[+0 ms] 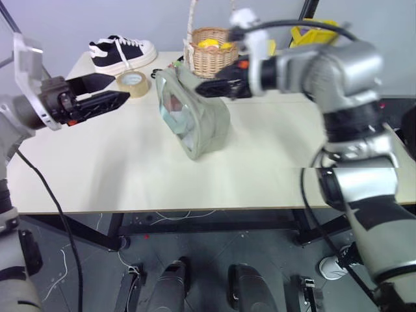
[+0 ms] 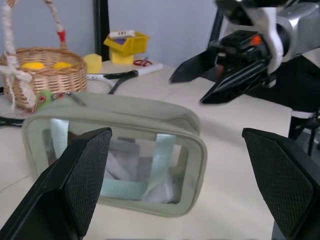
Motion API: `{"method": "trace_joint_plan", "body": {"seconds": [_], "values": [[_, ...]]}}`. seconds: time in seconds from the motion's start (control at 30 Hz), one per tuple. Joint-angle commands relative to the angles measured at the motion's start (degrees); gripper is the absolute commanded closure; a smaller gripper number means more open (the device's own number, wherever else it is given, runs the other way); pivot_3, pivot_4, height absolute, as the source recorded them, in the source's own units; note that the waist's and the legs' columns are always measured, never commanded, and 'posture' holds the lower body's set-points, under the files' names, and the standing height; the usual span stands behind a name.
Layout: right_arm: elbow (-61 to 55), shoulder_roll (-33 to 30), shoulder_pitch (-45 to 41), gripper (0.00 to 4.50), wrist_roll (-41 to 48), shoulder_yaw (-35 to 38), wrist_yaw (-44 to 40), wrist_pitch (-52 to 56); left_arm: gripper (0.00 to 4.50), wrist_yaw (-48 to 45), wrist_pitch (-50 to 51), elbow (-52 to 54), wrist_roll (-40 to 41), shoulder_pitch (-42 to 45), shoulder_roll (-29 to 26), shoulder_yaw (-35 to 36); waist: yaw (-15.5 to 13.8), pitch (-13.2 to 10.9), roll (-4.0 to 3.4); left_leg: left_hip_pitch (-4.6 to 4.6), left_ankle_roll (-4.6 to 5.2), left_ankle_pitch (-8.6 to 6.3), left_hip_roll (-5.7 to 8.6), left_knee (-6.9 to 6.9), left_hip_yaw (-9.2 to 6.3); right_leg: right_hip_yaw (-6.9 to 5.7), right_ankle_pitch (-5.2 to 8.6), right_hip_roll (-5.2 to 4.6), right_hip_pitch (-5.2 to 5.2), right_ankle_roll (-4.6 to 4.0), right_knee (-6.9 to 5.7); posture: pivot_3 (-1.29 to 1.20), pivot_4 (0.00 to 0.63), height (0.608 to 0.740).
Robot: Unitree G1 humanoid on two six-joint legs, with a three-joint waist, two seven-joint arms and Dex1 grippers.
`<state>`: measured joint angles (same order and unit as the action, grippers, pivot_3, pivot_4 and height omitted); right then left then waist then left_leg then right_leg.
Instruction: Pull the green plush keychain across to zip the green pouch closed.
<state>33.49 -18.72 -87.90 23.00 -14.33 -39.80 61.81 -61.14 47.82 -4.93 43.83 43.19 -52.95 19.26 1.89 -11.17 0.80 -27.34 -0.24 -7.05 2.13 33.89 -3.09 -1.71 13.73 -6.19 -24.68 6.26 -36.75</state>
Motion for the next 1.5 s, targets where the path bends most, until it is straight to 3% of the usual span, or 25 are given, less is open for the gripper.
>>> {"method": "trace_joint_plan", "body": {"seconds": [0.03,0.2,0.27,0.3,0.47,0.53,0.7,0.87,1.03,1.17,1.3,1.5], "values": [[12.3,3.8,-5.0,0.00,-5.8,-0.8,-0.1,-7.2,0.04,-0.3,-1.2,1.3,0.5,0.3,-1.3,1.6,0.0,0.0,0.00,0.00,-0.02,0.01,0.02,0.01,0.00,0.00,0.00,0.01,-0.02,0.00,-0.07,0.00,0.150,0.724],[25.0,8.7,-8.9,0.00,-11.7,-1.1,-1.7,-16.1,0.04,-0.3,-1.4,2.6,0.4,-1.2,-1.7,1.8,0.5,0.0,0.00,-0.01,-0.21,0.12,0.02,-0.01,-0.05,0.03,0.00,0.05,-0.16,0.00,-0.33,0.00,0.150,0.724],[27.9,10.1,-9.2,0.51,-13.7,-1.2,-2.2,-18.8,0.00,-0.4,-1.7,3.0,0.2,-1.7,-1.8,1.7,0.7,0.0,-0.01,-0.01,-0.25,0.15,-0.02,-0.03,-0.08,0.04,0.00,0.12,-0.21,0.00,-0.39,0.00,0.150,0.724],[29.0,10.6,-9.4,0.81,-14.4,-0.7,-2.0,-20.0,0.00,-0.3,-1.8,3.2,0.2,-1.9,-1.8,1.7,0.8,0.0,-0.01,-0.01,-0.27,0.16,-0.06,-0.05,-0.10,0.05,0.00,0.18,-0.23,0.00,-0.42,0.00,0.150,0.724],[30.3,11.5,-10.9,3.55,-16.1,0.8,-5.7,-22.2,0.00,-0.1,-2.1,3.7,0.3,-2.4,-1.9,1.7,0.7,0.0,-0.01,0.00,-0.39,0.24,-0.14,-0.16,-0.22,0.04,0.00,0.31,-0.32,-0.01,-0.51,0.00,0.150,0.724],[30.1,11.6,-11.2,4.42,-16.9,0.6,-7.7,-22.0,0.00,-0.2,-2.3,3.7,0.1,-2.6,-2.0,1.4,0.7,0.0,-0.01,0.00,-0.41,0.25,-0.14,-0.16,-0.23,0.04,0.00,0.31,-0.31,-0.01,-0.51,0.00,0.150,0.724],[30.2,11.1,-11.4,4.42,-19.2,0.1,-11.6,-22.7,0.00,-0.2,-3.0,3.3,-0.6,-2.0,-1.7,0.3,0.8,0.0,-0.02,0.00,-0.41,0.25,-0.14,-0.18,-0.24,0.03,0.00,0.32,-0.32,-0.01,-0.51,0.00,0.150,0.724],[24.4,4.7,-9.8,4.42,-22.4,-3.3,-24.2,-25.9,0.00,-0.3,-3.0,3.4,-0.7,-1.9,-1.5,-0.3,0.6,0.0,-0.02,-0.02,-0.42,0.25,-0.13,-0.18,-0.23,0.03,0.00,0.32,-0.32,-0.01,-0.50,0.00,0.150,0.724],[8.5,-4.5,-3.6,4.42,-21.9,-5.1,-37.3,-28.3,0.00,-0.1,-3.0,3.8,-0.7,-2.4,-1.0,-0.4,0.7,0.0,-0.02,-0.04,-0.43,0.25,-0.12,-0.14,-0.22,0.03,0.00,0.31,-0.32,0.00,-0.48,0.00,0.150,0.724],[-9.1,-11.8,6.4,4.42,-19.6,-5.4,-44.6,-28.4,0.00,0.0,-3.0,3.6,-0.8,-2.0,-0.9,-1.0,0.7,0.0,-0.02,-0.02,-0.43,0.25,-0.16,-0.14,-0.20,0.02,0.00,0.32,-0.33,0.00,-0.55,0.00,0.150,0.724],[-21.1,-16.7,15.4,4.42,-18.2,-4.8,-46.9,-29.4,0.00,-0.1,-2.9,3.3,-0.7,-1.4,-0.7,-1.8,0.6,0.0,-0.02,-0.01,-0.42,0.26,-0.16,-0.08,-0.20,0.02,0.01,0.31,-0.28,0.00,-0.57,0.00,0.150,0.724],[-24.1,-20.1,18.2,4.42,-17.4,-3.6,-46.2,-28.3,0.00,-0.5,-2.7,2.9,-0.8,-0.5,-0.2,-3.1,0.6,0.0,-0.03,0.01,-0.42,0.26,-0.19,-0.02,-0.21,0.02,0.01,0.31,-0.26,-0.01,-0.56,0.00,0.150,0.724]]}}
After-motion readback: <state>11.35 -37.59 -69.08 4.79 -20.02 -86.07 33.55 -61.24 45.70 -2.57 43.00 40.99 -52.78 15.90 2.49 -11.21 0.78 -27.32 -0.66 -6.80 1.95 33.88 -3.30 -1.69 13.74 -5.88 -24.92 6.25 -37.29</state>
